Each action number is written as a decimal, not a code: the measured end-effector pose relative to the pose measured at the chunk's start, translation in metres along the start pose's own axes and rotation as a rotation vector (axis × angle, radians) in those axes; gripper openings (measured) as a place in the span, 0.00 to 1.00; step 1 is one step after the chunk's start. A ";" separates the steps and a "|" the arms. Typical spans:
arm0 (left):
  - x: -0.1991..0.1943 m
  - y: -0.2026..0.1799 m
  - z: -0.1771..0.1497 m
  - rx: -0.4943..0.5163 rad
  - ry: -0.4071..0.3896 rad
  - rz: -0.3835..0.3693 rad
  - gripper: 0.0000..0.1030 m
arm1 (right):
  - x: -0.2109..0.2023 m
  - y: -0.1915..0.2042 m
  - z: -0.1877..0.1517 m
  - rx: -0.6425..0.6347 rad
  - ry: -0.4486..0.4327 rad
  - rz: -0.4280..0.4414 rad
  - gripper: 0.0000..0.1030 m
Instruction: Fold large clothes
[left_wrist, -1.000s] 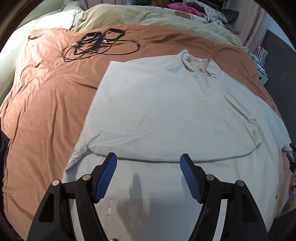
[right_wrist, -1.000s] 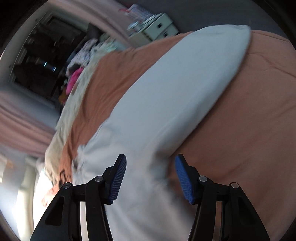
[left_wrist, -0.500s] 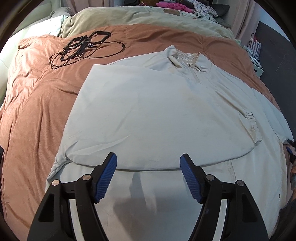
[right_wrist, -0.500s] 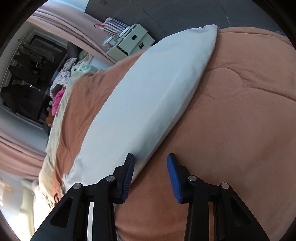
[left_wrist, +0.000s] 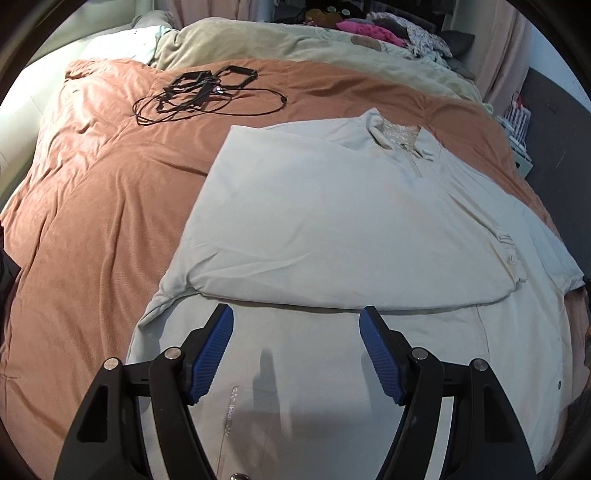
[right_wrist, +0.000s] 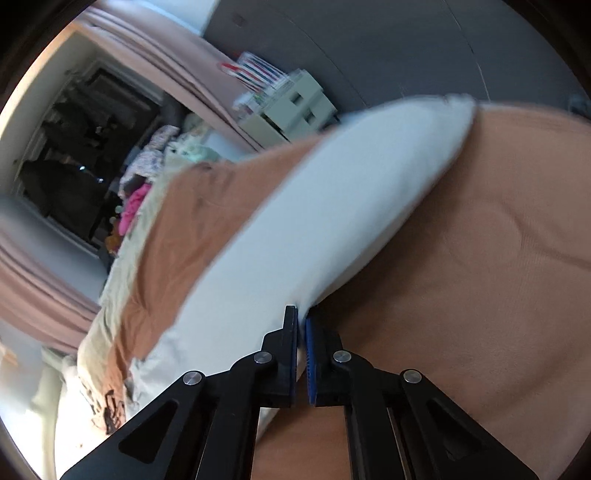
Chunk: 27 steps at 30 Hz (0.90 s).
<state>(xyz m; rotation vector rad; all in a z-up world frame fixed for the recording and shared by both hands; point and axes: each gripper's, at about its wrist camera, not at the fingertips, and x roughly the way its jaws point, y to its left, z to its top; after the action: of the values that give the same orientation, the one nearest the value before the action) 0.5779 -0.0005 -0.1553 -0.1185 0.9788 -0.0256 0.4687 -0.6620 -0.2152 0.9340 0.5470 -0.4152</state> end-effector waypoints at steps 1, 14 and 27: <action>-0.001 0.002 -0.001 0.005 -0.012 0.000 0.69 | -0.009 0.011 0.001 -0.014 -0.016 0.021 0.05; -0.004 0.022 -0.006 -0.058 -0.050 -0.077 0.69 | -0.047 0.147 -0.036 -0.270 -0.027 0.202 0.05; -0.005 0.034 -0.006 -0.117 -0.051 -0.099 0.69 | 0.017 0.231 -0.162 -0.575 0.259 0.183 0.05</action>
<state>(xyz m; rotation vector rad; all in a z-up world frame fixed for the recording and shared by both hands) 0.5693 0.0334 -0.1585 -0.2737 0.9224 -0.0563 0.5686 -0.4043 -0.1555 0.4747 0.7585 0.0382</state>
